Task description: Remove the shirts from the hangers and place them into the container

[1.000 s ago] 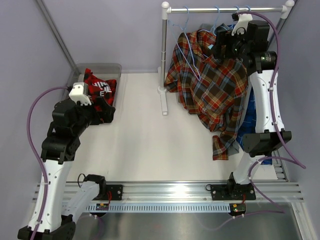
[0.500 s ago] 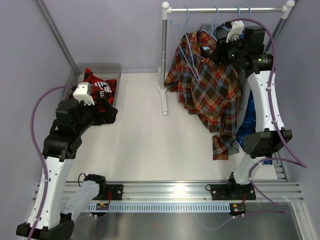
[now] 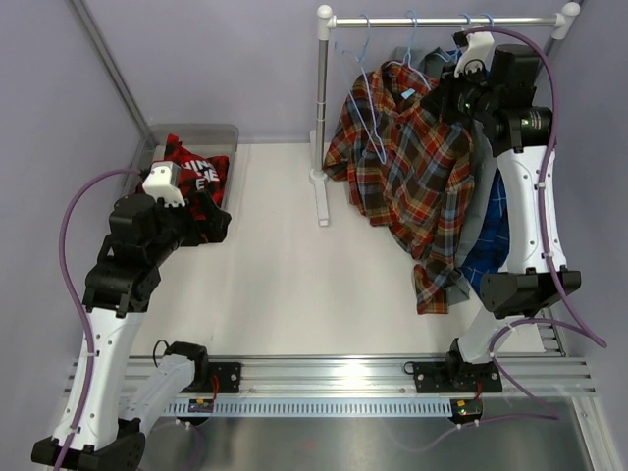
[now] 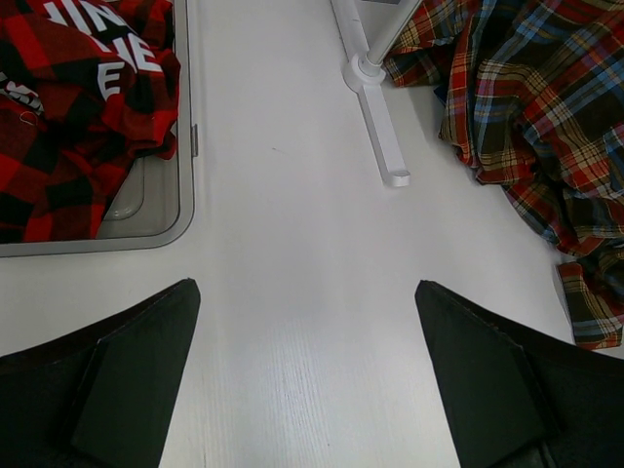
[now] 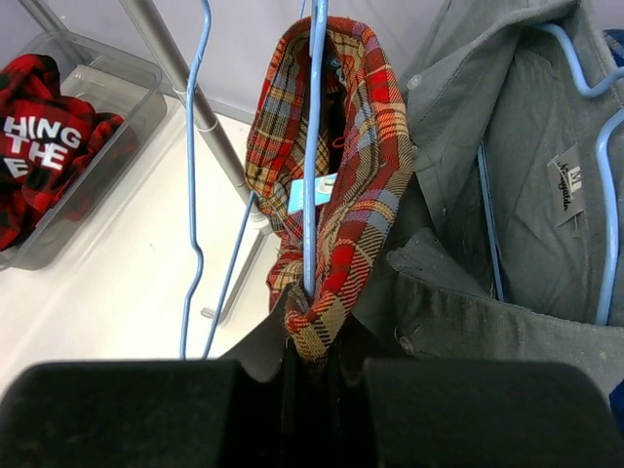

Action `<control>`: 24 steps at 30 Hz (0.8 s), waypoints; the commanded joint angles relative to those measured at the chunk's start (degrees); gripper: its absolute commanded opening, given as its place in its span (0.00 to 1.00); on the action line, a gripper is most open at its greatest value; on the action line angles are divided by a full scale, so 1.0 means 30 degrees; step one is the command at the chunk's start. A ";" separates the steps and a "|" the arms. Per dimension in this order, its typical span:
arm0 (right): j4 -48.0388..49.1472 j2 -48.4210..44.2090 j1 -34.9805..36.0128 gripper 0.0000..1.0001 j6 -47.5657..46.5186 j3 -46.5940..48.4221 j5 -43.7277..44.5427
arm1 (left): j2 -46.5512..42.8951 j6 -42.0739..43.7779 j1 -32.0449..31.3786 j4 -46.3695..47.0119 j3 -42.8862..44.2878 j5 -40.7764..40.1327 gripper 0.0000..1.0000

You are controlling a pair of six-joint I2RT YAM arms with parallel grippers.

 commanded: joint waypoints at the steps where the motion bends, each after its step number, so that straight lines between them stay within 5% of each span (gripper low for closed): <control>1: 0.0377 -0.0743 0.0107 0.00 0.0247 0.2340 -0.0382 | -0.0142 -0.0140 -0.0087 0.0520 0.0327 0.0094 0.99; 8: 0.2218 -0.3201 0.0194 0.00 0.0893 0.1938 0.1255 | 0.0063 0.0065 -0.0087 0.0491 0.1059 0.0094 0.99; 11: 0.2398 -0.4607 0.0165 0.00 0.0893 -0.0286 0.2308 | 0.0268 0.0007 -0.0087 0.0520 0.1147 0.0124 0.99; 16: 0.3977 -0.8525 0.0194 0.00 0.2032 -0.8595 0.4008 | 0.0882 -0.0140 -0.0116 0.0520 0.1701 0.0679 0.99; 24: 0.1961 -1.3162 0.0165 0.00 0.3323 -1.4229 0.4130 | 0.2347 -0.0548 -0.0263 0.0520 0.3840 0.1617 0.99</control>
